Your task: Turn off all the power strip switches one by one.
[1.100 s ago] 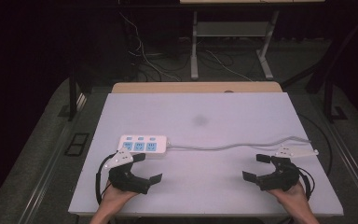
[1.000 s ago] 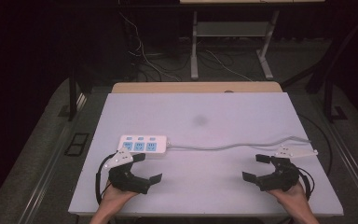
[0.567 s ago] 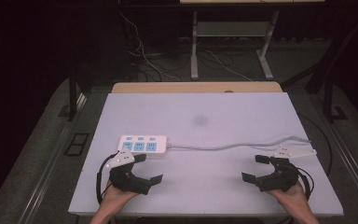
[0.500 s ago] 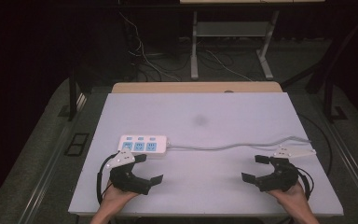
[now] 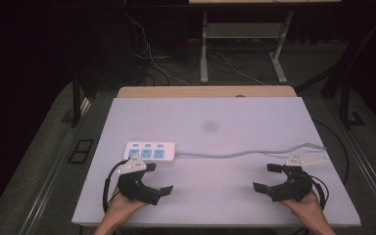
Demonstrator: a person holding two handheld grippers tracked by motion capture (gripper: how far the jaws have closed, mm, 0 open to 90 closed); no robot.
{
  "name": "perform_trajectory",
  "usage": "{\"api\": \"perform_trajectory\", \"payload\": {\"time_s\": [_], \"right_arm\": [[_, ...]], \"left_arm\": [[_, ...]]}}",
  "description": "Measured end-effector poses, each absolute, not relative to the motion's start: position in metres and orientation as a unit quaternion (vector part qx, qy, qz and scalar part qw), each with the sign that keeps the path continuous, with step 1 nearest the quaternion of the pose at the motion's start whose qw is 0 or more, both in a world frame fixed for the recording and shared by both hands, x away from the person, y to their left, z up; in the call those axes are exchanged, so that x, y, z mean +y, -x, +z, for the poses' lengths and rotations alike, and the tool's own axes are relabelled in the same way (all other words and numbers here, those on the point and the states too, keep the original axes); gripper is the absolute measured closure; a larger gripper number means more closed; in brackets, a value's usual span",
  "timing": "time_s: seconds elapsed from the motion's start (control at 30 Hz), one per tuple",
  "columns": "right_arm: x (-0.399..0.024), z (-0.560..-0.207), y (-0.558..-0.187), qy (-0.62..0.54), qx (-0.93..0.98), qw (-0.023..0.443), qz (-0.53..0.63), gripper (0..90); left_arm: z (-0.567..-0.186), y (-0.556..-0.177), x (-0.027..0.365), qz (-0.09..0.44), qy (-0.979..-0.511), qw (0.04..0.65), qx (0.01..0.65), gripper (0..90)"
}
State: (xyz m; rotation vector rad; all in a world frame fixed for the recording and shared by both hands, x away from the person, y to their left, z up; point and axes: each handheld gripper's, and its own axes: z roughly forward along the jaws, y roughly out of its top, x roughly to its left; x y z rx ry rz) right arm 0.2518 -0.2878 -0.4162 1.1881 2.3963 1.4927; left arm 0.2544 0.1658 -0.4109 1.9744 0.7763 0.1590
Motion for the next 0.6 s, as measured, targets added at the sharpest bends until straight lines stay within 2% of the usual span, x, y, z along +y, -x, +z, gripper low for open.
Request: {"api": "perform_trajectory", "payload": {"time_s": [0.6], "right_arm": [[-0.287,-0.419,-0.253,-0.391,0.786,0.039,0.477,0.2]], "left_arm": [[-0.397,-0.266,0.167,0.057,-0.840,0.447,0.303,0.0]]}}
